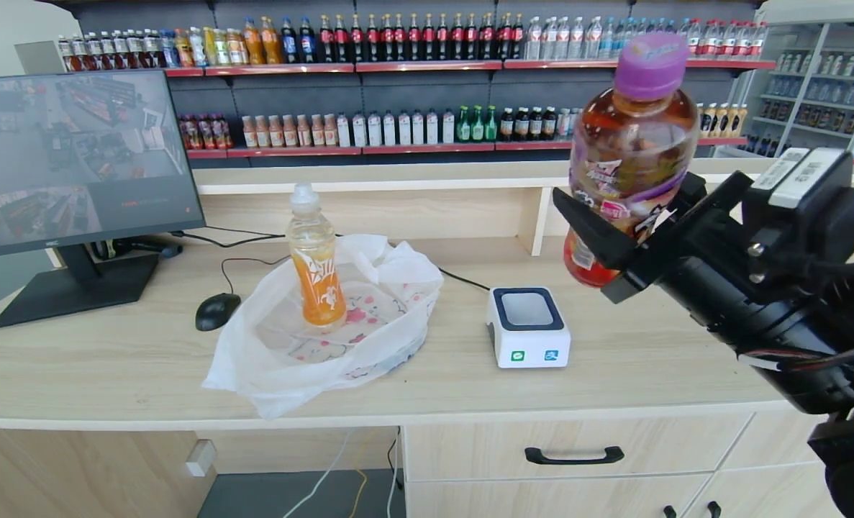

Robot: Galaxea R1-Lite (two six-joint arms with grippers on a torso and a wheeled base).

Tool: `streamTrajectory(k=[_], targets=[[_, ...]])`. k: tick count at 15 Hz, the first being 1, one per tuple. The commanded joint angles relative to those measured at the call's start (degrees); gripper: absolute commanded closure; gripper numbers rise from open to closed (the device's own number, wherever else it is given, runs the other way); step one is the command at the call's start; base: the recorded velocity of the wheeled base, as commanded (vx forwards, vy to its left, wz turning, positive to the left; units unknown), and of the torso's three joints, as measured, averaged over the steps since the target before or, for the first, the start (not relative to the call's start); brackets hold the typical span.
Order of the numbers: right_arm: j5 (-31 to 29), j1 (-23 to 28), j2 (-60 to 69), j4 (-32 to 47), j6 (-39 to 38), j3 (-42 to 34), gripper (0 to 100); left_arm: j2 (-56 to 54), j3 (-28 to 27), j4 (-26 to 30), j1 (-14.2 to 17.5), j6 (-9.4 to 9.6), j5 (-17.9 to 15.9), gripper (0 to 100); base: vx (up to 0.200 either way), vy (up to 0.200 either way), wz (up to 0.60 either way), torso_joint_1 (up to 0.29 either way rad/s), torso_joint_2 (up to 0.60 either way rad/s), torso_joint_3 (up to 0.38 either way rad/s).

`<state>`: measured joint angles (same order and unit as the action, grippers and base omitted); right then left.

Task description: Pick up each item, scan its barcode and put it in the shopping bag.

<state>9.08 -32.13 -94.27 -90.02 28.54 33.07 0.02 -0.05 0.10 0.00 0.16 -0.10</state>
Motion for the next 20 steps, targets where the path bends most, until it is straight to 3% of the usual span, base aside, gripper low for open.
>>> streamTrajectory(k=[1, 6, 9, 20], targets=[[-7.1, -0.2, 4.4, 0.0, -9.1, -5.4, 100, 0.0, 0.0, 0.0, 0.1, -0.07, 0.0, 0, 0.000, 0.000, 0.00, 0.000, 0.00, 0.000], [-13.4, 1.3, 3.0, 0.0, -21.4, -8.8, 100, 0.0, 0.0, 0.0, 0.0, -0.07, 0.0, 0, 0.000, 0.000, 0.00, 0.000, 0.00, 0.000], [-14.4, 1.3, 2.2, 0.0, -21.7, -9.4, 100, 0.0, 0.0, 0.0, 0.0, -0.07, 0.0, 0, 0.000, 0.000, 0.00, 0.000, 0.00, 0.000], [-14.4, 2.3, 0.1, 0.0, -21.8, -9.3, 100, 0.0, 0.0, 0.0, 0.0, -0.16, 0.0, 0, 0.000, 0.200, 0.00, 0.002, 0.00, 0.003]])
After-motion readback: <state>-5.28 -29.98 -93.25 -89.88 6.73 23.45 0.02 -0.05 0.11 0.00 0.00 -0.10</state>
